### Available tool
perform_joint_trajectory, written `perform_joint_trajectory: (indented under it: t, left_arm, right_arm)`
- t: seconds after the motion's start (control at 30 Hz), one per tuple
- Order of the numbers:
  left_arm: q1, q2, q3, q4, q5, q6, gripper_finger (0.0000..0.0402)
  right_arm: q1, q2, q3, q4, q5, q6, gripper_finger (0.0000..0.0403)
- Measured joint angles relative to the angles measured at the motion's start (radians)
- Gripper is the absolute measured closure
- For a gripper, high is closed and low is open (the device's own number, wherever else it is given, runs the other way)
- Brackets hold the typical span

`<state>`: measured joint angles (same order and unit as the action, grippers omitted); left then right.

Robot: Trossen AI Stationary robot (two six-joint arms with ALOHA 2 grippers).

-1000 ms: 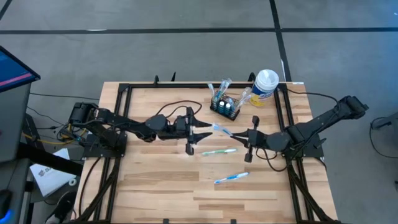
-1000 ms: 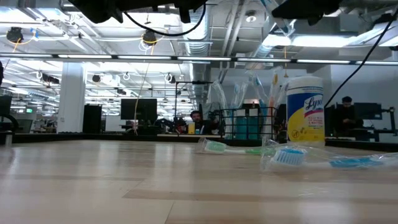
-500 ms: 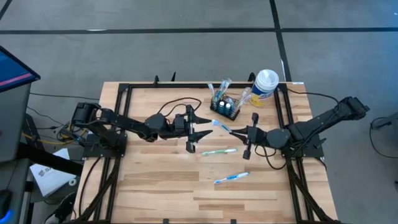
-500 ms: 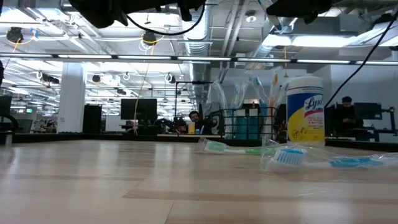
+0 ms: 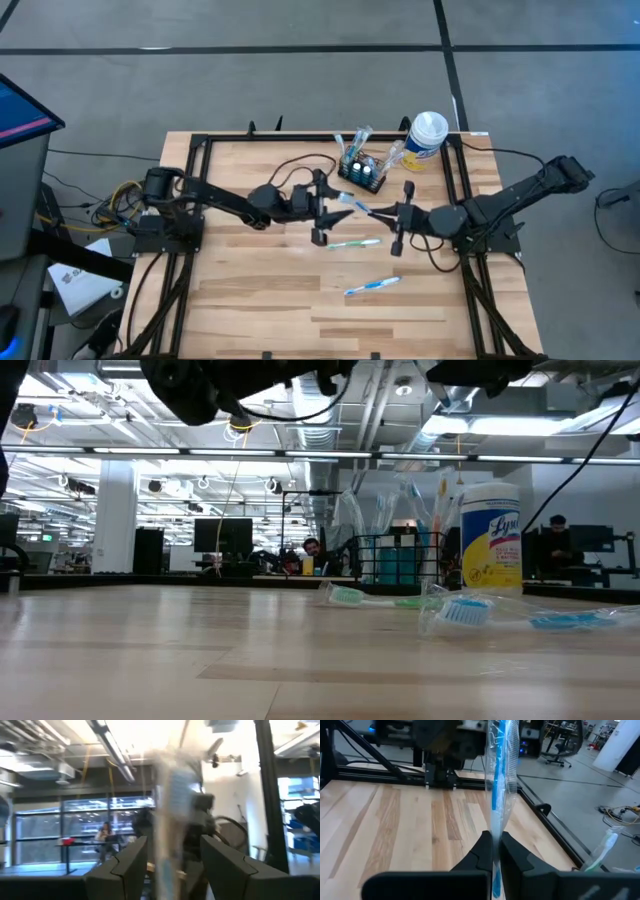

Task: Pick & Place toothbrushing station
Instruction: Put the blue toothbrush into the mesh organizer

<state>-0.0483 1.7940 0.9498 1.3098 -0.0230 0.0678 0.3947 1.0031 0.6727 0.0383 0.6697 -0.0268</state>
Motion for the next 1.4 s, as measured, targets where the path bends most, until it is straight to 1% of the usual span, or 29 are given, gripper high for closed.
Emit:
perform_joint_trajectory:
  t: [0.1,0.3,0.4,0.53,0.73,0.77,0.9,1.07,1.23,1.4]
  left_arm:
    - [-0.001,0.02,0.019,-0.005,0.02,0.005,0.0224]
    - [-0.001,0.007,0.021,-0.003,0.022,0.006,0.0225]
    - [-0.001,-0.003,0.022,0.007,0.022,0.006,0.0238]
    - [-0.001,-0.001,0.021,-0.002,0.021,0.006,0.0282]
    - [0.0,-0.001,0.021,-0.007,0.013,0.009,0.0379]
    - [0.001,-0.001,0.021,-0.007,0.012,0.01,0.0387]
    - [0.006,-0.001,0.021,-0.011,0.014,0.009,0.0389]
    - [0.01,-0.005,0.021,-0.045,0.017,0.009,0.0395]
    - [0.028,-0.045,0.02,-0.156,0.022,0.003,0.0396]
    - [0.054,-0.111,0.019,-0.29,0.022,0.003,0.0396]
  right_arm:
    - [0.0,0.0,0.0,-0.001,0.0,0.0,0.0399]
    - [0.0,0.0,0.0,-0.011,0.0,0.0,0.04]
    - [0.0,0.0,0.0,-0.012,0.0,0.0,0.0399]
    - [0.0,0.0,0.0,-0.011,0.0,0.0,0.04]
    - [0.001,0.0,0.0,-0.011,-0.006,-0.002,0.0395]
    - [0.001,0.001,0.0,-0.011,-0.008,-0.002,0.0393]
    - [0.0,0.001,0.0,-0.012,-0.006,-0.001,0.0379]
    - [-0.004,0.001,0.0,-0.035,-0.003,0.001,0.0348]
    - [-0.014,0.0,0.0,-0.073,0.012,0.004,0.0318]
    - [-0.049,0.0,0.0,-0.145,0.012,0.065,0.0295]
